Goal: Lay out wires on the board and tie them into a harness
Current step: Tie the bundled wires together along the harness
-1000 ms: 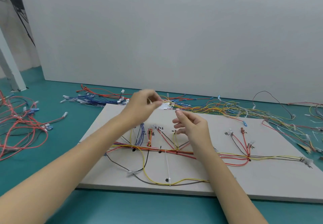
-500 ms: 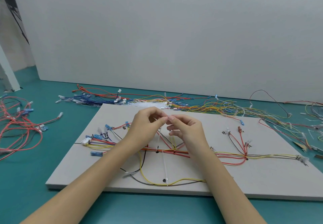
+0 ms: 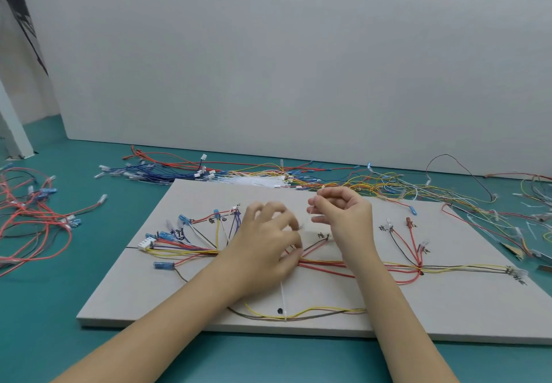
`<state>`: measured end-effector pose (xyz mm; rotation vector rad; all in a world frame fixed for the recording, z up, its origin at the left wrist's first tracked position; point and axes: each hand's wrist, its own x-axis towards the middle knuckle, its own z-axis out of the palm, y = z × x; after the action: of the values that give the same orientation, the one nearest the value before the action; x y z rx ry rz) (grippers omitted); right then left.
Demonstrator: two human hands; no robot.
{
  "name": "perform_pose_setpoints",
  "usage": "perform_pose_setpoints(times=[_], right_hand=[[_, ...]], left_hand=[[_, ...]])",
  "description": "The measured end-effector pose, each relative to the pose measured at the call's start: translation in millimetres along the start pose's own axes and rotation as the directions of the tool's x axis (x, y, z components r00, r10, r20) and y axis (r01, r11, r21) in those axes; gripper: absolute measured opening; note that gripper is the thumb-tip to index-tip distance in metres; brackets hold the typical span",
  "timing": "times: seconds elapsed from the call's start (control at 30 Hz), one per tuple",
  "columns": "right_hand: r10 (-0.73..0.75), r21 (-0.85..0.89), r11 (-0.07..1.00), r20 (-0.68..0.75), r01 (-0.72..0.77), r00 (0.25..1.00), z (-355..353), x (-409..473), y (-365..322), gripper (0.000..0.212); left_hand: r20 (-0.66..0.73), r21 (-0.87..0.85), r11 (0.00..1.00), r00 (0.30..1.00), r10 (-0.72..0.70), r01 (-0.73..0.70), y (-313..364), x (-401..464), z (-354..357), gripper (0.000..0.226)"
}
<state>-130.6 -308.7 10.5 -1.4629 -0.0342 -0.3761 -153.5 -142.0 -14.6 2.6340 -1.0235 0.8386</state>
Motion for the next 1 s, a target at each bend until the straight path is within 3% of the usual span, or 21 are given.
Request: perform_pose_setpoints(times=[0.07, 0.2, 0.43, 0.63, 0.87, 1.0], right_hand=[[0.016, -0.032, 0.999, 0.026, -0.015, 1.0, -2, 1, 0, 0.014], [0.036, -0.026, 0.999, 0.097, -0.034, 0.995, -2, 2, 1, 0.031], [-0.036, -0.212, 0.974, 0.177, 0.074, 0.984, 0, 1, 8, 0.024], [-0.156, -0.37, 0.898, 0.241, 0.24, 0.958, 5, 0, 15, 0.036], [-0.245, -0.364, 0.886, 0.16, 0.288, 0.956, 6, -1, 16, 0.032], [-0.261, -0.429, 0.839, 0.221, 0.334, 0.94, 7, -2, 18, 0.027]], left_hand=[[0.132, -0.059, 0.996, 0.989, -0.061, 0.07, -1, -1, 4, 0.025], [0.181, -0.084, 0.991, 0.98, -0.085, 0.101, 1, 2, 8, 0.023], [0.147, -0.1, 0.987, 0.983, -0.113, 0.128, 2, -2, 8, 0.02], [0.159, -0.135, 0.984, 0.983, -0.096, 0.118, 2, -3, 6, 0.017], [0.11, -0.103, 0.981, 0.982, -0.151, 0.162, 6, -2, 7, 0.024], [0.113, -0.07, 0.972, 0.97, -0.215, 0.224, 10, -2, 8, 0.031]])
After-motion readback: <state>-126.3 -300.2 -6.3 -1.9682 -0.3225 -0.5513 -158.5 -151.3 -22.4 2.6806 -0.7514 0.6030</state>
